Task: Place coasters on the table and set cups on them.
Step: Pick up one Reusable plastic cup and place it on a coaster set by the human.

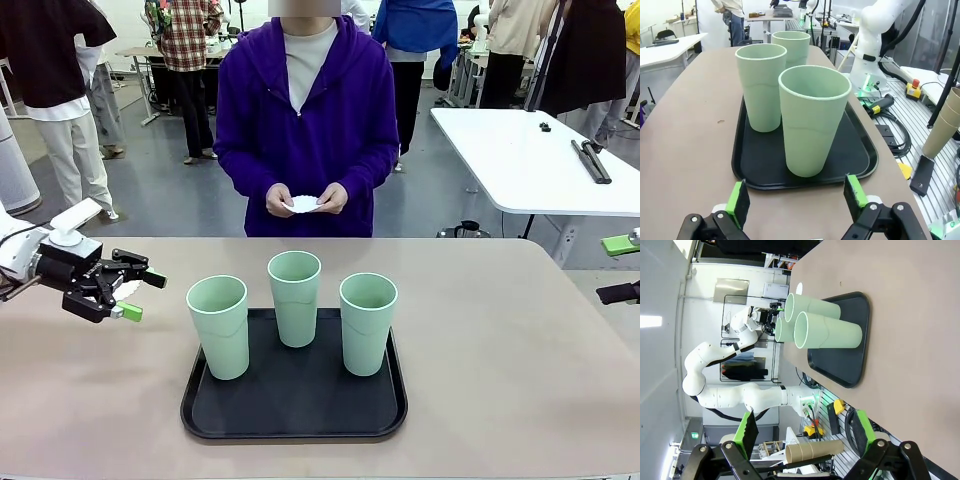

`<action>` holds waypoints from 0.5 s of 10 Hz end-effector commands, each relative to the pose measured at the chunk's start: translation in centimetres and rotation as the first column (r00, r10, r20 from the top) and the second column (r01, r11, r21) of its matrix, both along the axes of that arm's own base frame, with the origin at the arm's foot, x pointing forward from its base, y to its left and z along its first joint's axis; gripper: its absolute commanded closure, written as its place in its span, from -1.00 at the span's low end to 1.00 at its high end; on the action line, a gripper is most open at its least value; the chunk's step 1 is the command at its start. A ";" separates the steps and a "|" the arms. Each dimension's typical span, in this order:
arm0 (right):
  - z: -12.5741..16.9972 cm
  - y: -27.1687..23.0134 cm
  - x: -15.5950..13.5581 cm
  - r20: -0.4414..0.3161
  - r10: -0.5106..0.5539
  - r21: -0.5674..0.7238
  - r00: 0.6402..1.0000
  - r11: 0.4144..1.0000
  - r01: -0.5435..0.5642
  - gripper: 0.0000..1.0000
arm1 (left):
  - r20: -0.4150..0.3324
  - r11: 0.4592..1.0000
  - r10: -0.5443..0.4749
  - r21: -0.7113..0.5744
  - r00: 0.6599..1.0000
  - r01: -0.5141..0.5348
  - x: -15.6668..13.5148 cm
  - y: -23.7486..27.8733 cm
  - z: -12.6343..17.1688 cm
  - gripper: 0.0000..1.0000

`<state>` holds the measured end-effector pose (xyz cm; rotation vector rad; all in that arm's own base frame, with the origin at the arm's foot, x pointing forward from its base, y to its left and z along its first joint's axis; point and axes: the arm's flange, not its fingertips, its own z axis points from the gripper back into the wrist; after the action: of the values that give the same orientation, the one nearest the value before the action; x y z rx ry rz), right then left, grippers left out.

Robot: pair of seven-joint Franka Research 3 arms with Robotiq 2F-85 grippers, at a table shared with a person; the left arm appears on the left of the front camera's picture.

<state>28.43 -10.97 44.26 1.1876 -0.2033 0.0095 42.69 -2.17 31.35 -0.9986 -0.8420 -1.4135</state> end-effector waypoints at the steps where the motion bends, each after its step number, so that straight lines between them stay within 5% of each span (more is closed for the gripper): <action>1: 0.0 0.0 0.0 0.001 0.002 0.004 1.000 1.000 -0.002 -1.00 | 0.019 0.998 0.004 -0.068 1.000 -0.003 0.2 -0.3 -2.2 -1.00; 5: 0.0 0.0 0.0 0.001 0.002 0.004 1.000 1.000 -0.002 -1.00 | 0.061 0.988 -0.005 -0.152 0.998 0.014 0.5 -1.5 -4.3 -1.00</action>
<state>28.43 -10.97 44.26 1.1876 -0.2033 0.0095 42.78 -3.44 27.38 -1.0654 -0.9161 -1.3897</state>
